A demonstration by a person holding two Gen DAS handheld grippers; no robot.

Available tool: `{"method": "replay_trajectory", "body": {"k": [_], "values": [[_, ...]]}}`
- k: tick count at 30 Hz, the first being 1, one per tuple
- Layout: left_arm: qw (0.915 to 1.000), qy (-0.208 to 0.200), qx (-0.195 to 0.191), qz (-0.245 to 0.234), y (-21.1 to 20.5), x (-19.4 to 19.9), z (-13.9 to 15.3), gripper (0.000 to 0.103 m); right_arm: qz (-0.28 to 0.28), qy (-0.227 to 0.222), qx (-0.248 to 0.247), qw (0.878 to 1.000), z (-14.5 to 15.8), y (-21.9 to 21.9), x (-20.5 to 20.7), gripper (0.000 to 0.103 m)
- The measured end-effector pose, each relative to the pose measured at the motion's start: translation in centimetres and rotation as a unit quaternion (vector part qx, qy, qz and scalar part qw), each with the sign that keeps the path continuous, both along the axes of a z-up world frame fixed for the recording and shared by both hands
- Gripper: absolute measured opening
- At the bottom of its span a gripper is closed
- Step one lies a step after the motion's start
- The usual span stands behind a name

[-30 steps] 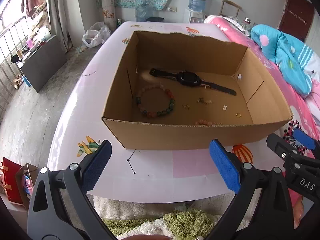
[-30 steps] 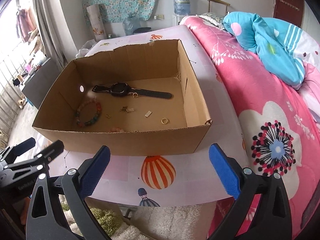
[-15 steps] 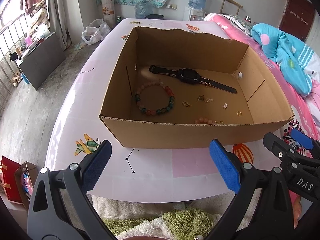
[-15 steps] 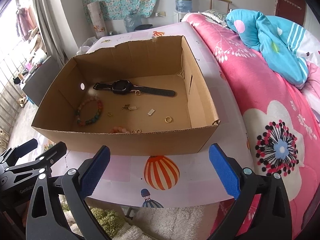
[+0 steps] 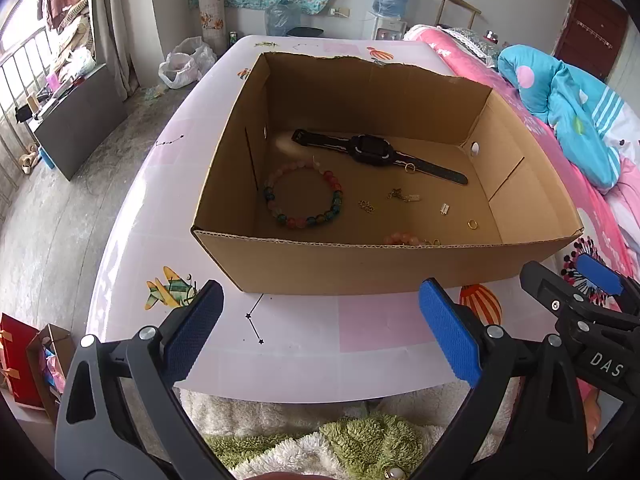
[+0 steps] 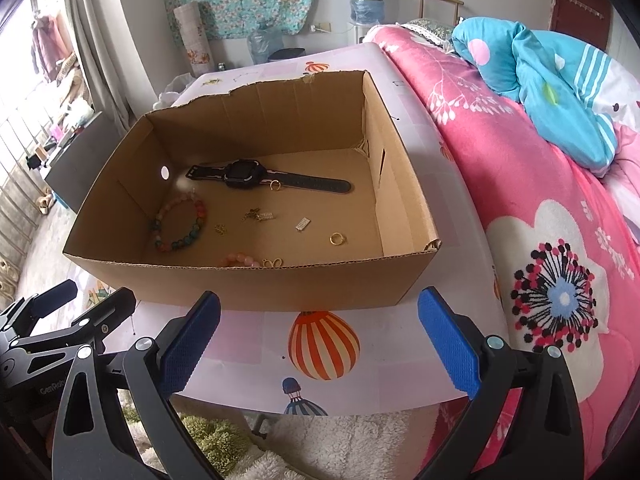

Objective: Organize jewelry

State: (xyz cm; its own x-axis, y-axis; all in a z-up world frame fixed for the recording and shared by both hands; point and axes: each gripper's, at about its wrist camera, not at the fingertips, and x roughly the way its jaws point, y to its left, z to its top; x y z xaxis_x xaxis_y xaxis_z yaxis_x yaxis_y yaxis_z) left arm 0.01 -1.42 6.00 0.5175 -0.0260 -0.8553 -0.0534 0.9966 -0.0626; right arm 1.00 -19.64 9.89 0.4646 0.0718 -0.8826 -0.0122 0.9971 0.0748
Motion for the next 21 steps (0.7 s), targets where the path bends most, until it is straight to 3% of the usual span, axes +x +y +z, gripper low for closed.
{"method": "replay_trajectory", "body": {"k": [21], "values": [[1.0000,0.004,-0.004,0.002,0.14,0.04,-0.17,0.095,-0.001,0.000,0.001,1.000,-0.11,-0.18,0.01,0.096]]}}
